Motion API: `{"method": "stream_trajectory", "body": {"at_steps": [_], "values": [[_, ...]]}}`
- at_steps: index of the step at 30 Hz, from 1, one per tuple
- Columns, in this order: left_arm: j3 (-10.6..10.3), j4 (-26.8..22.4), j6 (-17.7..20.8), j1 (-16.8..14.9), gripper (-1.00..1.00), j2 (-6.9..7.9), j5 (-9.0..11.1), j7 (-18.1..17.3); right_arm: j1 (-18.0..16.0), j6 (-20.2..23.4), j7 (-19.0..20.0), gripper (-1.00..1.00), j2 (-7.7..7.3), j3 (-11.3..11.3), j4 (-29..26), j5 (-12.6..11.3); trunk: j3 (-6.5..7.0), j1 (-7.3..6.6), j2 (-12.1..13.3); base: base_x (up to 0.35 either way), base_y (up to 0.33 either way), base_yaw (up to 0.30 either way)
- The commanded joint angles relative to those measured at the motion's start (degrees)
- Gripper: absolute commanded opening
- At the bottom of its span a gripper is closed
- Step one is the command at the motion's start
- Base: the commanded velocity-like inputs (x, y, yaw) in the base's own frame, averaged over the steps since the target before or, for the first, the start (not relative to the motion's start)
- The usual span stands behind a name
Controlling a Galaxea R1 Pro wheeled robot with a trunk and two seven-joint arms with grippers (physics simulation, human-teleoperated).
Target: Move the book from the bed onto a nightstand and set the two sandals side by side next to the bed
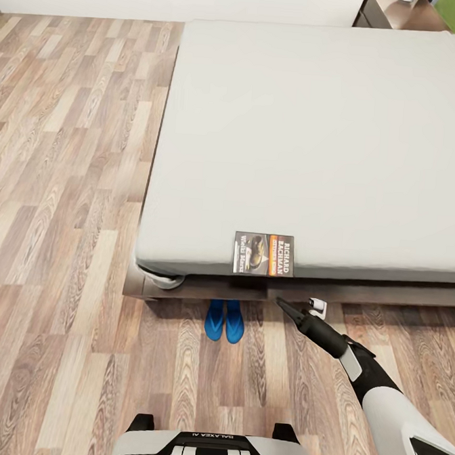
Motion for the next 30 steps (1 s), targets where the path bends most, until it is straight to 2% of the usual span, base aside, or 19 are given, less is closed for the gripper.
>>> {"method": "stream_trajectory", "body": {"at_steps": [1,13,30], "values": [[-0.49,0.06,-0.20,-0.02,1.00,0.00,0.53,0.07,-0.02,0.60,0.22,1.00,0.00,-0.10,0.02,-0.05,-0.02,0.00,-0.01,-0.030,0.000,0.000],[-0.49,0.06,-0.19,-0.02,1.00,0.00,0.51,0.07,-0.02,0.60,0.22,1.00,-0.01,-0.11,0.02,-0.05,-0.02,0.00,-0.01,-0.118,0.016,0.000],[-0.49,0.06,-0.24,-0.02,1.00,0.00,0.60,0.07,-0.02,0.60,0.28,1.00,-0.02,-0.22,0.02,-0.18,-0.02,0.00,-0.01,-0.019,0.079,0.000]]}}
